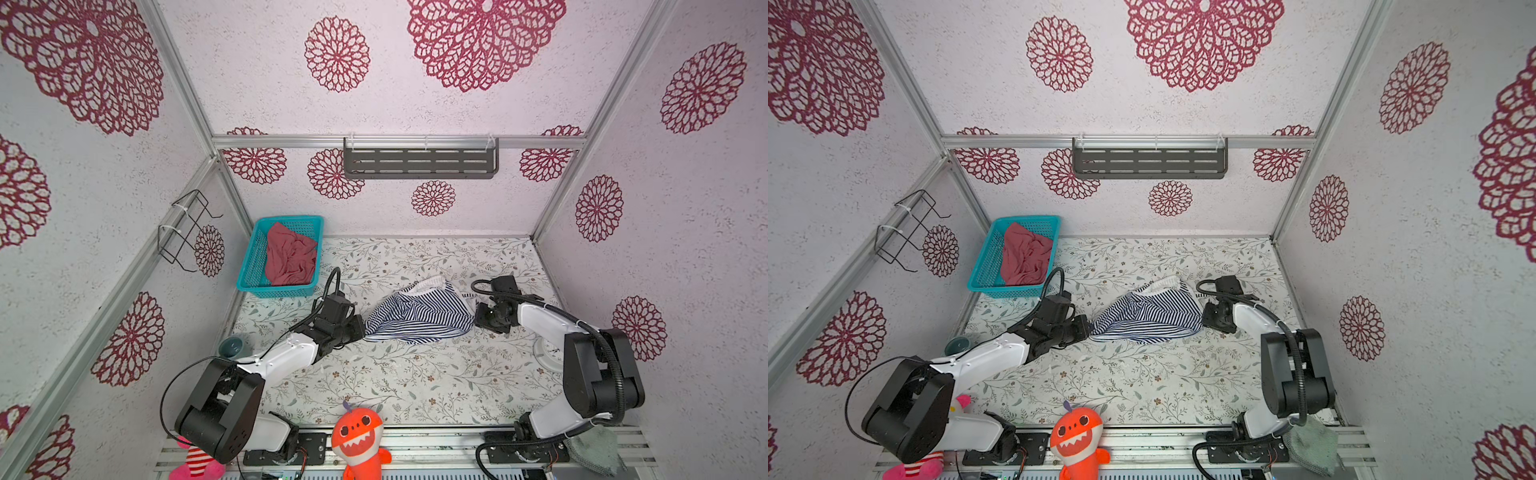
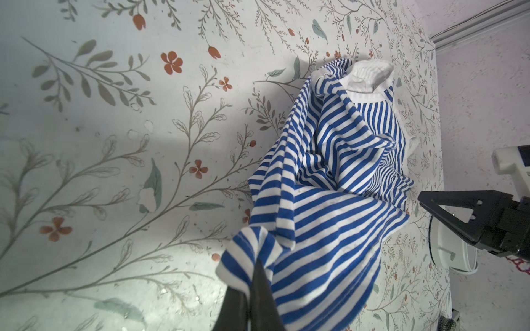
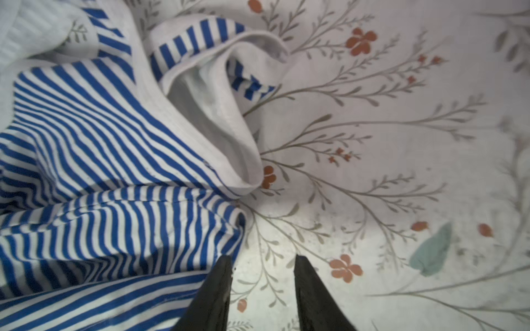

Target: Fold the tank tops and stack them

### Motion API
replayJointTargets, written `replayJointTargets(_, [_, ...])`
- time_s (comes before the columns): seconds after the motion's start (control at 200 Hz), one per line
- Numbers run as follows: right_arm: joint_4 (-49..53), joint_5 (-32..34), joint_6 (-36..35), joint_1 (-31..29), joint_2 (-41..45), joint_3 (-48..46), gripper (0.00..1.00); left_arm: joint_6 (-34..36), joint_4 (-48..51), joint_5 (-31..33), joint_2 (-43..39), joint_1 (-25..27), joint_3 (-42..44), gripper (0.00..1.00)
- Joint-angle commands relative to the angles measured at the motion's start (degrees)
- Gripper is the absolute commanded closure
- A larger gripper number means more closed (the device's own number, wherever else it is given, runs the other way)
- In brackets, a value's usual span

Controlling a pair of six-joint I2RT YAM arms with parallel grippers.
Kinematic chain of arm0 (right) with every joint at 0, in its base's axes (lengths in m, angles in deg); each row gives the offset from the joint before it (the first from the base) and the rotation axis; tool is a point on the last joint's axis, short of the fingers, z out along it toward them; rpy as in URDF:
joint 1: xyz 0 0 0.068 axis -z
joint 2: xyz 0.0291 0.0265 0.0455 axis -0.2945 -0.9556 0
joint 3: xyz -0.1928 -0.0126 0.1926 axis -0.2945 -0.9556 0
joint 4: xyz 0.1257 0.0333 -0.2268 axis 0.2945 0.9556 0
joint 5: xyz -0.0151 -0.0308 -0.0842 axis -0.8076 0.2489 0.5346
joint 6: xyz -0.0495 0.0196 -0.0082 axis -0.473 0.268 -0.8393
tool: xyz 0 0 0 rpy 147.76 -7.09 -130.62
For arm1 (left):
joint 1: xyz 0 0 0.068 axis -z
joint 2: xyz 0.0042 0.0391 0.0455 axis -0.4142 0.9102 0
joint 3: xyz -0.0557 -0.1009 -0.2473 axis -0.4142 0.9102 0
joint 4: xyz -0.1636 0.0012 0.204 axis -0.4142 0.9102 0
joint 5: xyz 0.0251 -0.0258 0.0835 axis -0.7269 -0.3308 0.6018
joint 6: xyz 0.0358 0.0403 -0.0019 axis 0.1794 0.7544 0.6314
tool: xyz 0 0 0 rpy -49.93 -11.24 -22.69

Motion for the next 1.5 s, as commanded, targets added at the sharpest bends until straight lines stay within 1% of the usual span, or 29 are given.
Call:
replayJointTargets(0.0, [-4.6,-5.0,1.2,-0.4,-0.2,0.2,0.59,-0.3,-1.7,-0.8,0.5,0.0,0.1,1.00])
replayJointTargets(0.08, [-6.0,-7.1,2.0,-0.5,-0.9,0.3,0.59,-0.4,-1.8,-1.0,1.2,0.0,0.2,1.00])
replayJointTargets(0.125, [-5.8,-7.0,2.2,-0.4,-1.7,0.6,0.59,-0.5,-1.9,-0.9,1.1,0.1,0.2,1.00])
replayJointTargets(0.27, [-3.0,-2.0,2.0,-0.3,-3.2,1.2,0.58,-0.5,-1.9,-0.5,0.9,-0.1,0.1,1.00])
replayJointTargets(0.345, [-2.2,0.3,1.5,-0.3,-3.1,0.9,0.53,-0.5,-1.9,-0.4,0.6,0.0,0.0,1.00])
replayJointTargets(0.415, [-3.7,-1.1,1.3,-0.3,-2.9,0.1,0.51,-0.4,-2.0,-0.5,0.7,-0.1,0.0,1.00])
replayJointTargets(0.485, [-5.6,-3.2,1.7,-0.2,-3.5,-0.3,0.51,-0.5,-1.9,-0.6,1.1,-0.2,-0.3,1.00])
replayJointTargets(0.53, [-6.6,-4.1,2.0,-0.4,-3.9,-0.5,0.56,-0.5,-1.9,-0.5,1.1,-0.1,-0.3,1.00])
replayJointTargets(0.635, [-6.9,-4.5,1.5,-0.4,-3.6,-0.2,0.76,-0.5,-1.8,-0.2,1.0,-0.1,-0.5,1.00])
replayJointTargets(0.706, [-5.5,-3.0,0.3,-0.2,-2.5,0.6,0.90,-0.3,-1.7,0.0,1.0,-0.1,-1.1,1.00])
replayJointTargets(0.771, [-3.5,-1.3,-1.4,-0.3,-1.4,1.8,1.00,0.2,-1.4,0.2,1.0,-0.2,-2.3,1.00])
replayJointTargets(0.841, [-0.5,0.5,-3.1,-0.3,0.2,3.9,1.00,1.2,-0.4,0.7,1.0,-0.4,-4.1,1.00])
replayJointTargets(0.916, [3.8,2.1,-4.9,-0.2,2.4,7.3,1.00,3.6,2.5,2.2,0.2,-0.8,-7.6,1.00])
replayJointTargets(0.971, [6.5,2.9,-6.1,-0.3,4.5,10.1,1.00,6.4,6.0,4.4,-0.9,-1.2,-12.0,1.00])
replayJointTargets(1.146, [13.1,4.8,-9.7,-0.4,12.1,20.0,1.00,17.4,17.5,12.9,-2.5,-1.5,-31.0,1.00])
replayJointTargets(1.266, [15.1,5.9,-11.2,-0.4,18.1,26.6,1.00,23.5,22.1,17.5,-4.4,-1.4,-41.6,1.00])
replayJointTargets(1.366, [16.3,6.8,-11.6,-0.4,22.0,32.0,1.00,28.3,24.5,22.5,-7.2,0.0,-48.3,1.00])
replayJointTargets(1.491, [18.9,4.5,-11.0,-0.3,24.9,37.4,1.00,31.6,29.5,26.6,-9.8,2.6,-55.5,1.00])
